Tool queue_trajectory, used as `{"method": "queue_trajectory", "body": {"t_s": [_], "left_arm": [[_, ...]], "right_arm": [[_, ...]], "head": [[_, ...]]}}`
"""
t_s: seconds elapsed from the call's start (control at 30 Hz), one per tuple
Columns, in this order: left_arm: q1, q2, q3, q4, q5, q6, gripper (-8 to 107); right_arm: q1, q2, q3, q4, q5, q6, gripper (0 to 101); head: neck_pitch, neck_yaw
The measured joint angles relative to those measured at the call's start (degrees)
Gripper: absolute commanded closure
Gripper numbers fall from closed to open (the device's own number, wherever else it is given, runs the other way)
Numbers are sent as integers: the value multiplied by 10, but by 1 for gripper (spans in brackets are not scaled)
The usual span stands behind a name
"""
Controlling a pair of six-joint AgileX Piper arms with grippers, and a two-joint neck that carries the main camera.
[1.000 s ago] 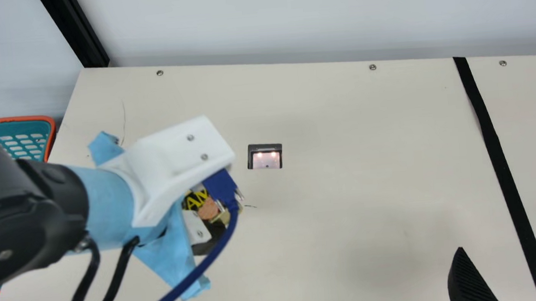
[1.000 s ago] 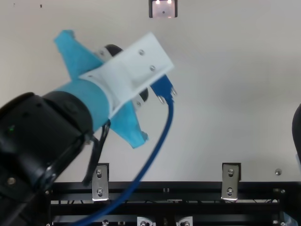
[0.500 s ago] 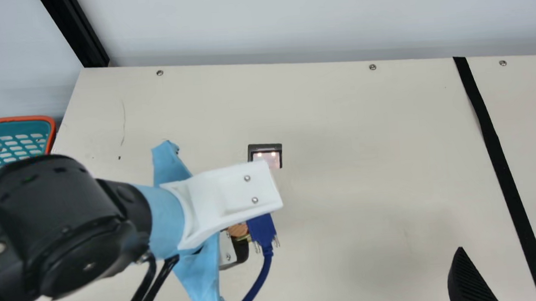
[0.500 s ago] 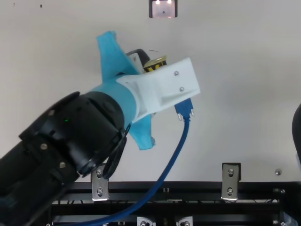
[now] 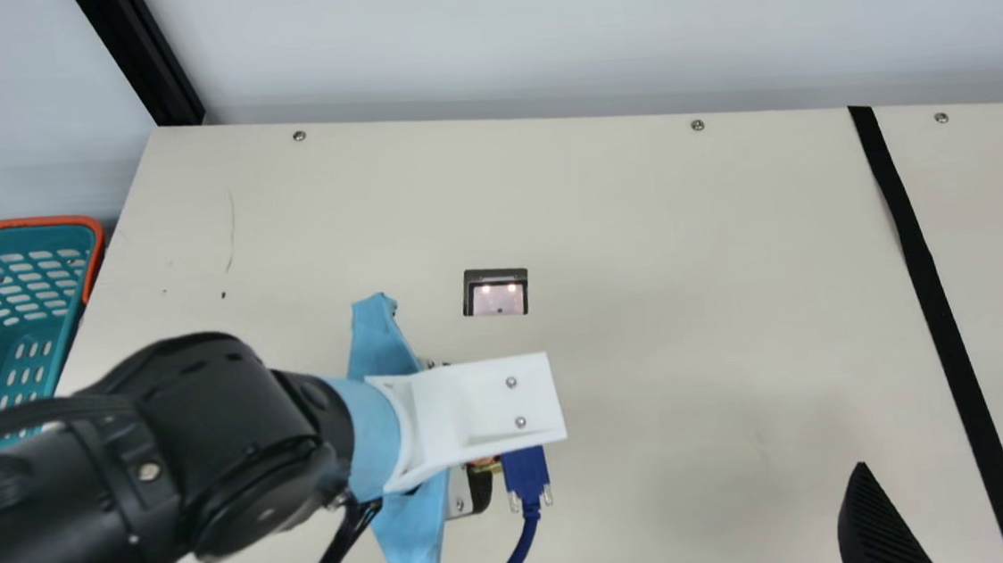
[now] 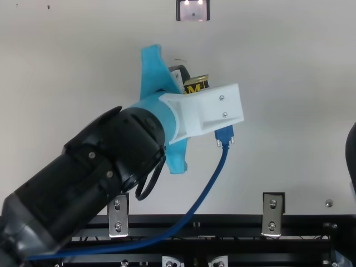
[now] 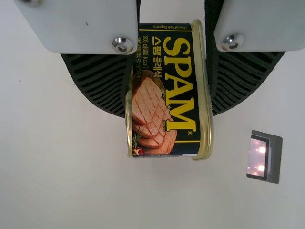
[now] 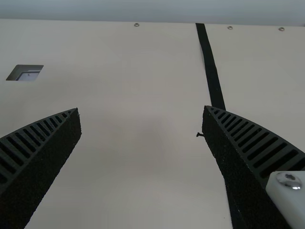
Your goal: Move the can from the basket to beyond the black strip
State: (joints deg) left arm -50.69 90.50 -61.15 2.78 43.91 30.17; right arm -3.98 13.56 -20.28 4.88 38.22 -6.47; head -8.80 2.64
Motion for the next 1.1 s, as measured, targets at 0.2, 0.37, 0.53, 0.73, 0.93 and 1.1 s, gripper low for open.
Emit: {"method": "queue_trajectory", "body": {"t_s": [0.2, 0.37, 0.53, 0.73, 0.93, 1.1], "left_arm": [[6, 20, 18, 2, -29, 13, 89], [8, 36, 26, 9, -47, 23, 89], [8, 41, 29, 36, -62, 9, 9], [10, 12, 12, 29, -27, -2, 9], [30, -56, -13, 4, 41, -13, 9], [60, -123, -19, 26, 68, -54, 9]], "right_arm": [[0, 0, 0, 0, 0, 0, 0], [0, 0, 0, 0, 0, 0, 0], [0, 0, 0, 0, 0, 0, 0], [0, 0, 0, 0, 0, 0, 0], [0, 8, -5, -2, -3, 0, 0], [4, 56, -38, -18, -38, -2, 0]], "head": [[0, 0], [3, 0], [0, 0], [0, 0], [0, 0], [0, 0]]}}
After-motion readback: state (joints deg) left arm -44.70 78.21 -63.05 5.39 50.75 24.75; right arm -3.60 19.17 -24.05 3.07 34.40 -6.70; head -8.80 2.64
